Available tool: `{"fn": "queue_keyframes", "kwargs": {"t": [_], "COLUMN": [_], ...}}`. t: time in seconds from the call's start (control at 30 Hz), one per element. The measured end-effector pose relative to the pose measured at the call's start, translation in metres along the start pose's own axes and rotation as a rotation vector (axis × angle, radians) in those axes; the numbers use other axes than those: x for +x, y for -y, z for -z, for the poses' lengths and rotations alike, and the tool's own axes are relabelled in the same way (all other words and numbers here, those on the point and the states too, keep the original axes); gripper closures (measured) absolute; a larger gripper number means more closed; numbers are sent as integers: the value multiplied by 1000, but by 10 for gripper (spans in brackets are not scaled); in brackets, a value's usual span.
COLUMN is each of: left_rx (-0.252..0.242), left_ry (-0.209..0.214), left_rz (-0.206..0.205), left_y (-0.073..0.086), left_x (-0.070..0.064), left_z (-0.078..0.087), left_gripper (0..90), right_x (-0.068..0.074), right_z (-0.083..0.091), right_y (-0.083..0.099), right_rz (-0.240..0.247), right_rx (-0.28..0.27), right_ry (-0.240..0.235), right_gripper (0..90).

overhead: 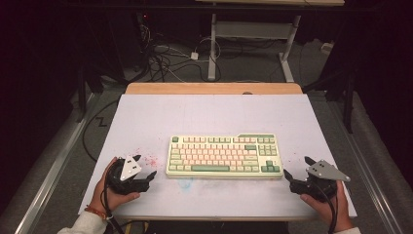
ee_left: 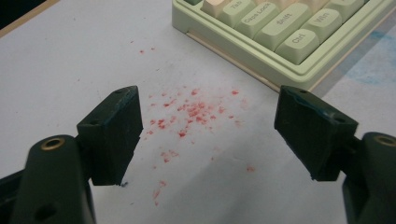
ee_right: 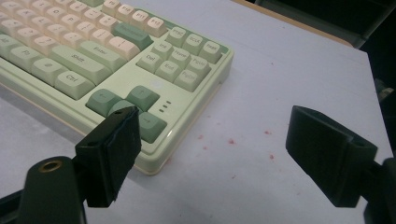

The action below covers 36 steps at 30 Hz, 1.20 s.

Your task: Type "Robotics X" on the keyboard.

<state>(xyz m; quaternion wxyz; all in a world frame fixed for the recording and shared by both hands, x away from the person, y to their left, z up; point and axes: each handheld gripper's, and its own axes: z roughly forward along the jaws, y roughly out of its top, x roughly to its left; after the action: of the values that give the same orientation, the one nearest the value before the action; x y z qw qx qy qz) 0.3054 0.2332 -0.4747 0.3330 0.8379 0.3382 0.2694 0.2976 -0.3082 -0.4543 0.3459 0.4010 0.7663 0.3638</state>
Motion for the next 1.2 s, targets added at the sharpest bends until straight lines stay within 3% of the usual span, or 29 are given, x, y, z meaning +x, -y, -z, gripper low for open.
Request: {"fn": "queue_keyframes", "kwargs": {"t": [0.3,0.47,0.6,0.77,0.87,0.93,1.2], "left_rx": [5,8,9,15,28,26,37], "left_ry": [-1,-3,-4,-7,-9,-4,-5], "left_rz": [6,0,-10,-3,-11,-9,-14], "left_y": [1,3,2,1,1,1,1], "left_x": [0,1,0,1,1,0,0], "left_z": [-1,0,1,-2,-3,-3,-3], "left_gripper": [224,224,224,224,224,224,224], "right_x": [0,1,1,-3,-2,-1,16], "right_z": [1,3,6,4,3,1,-15], "right_y": [-3,-4,-7,-17,-25,-31,-57], "right_rz": [17,18,22,10,13,28,86], "right_rx": [-11,-26,-37,0,-8,-11,-3], "right_ry": [5,-8,-41,-92,-137,-161,-231], "right_gripper": [191,257,407,677,830,886,900]}}
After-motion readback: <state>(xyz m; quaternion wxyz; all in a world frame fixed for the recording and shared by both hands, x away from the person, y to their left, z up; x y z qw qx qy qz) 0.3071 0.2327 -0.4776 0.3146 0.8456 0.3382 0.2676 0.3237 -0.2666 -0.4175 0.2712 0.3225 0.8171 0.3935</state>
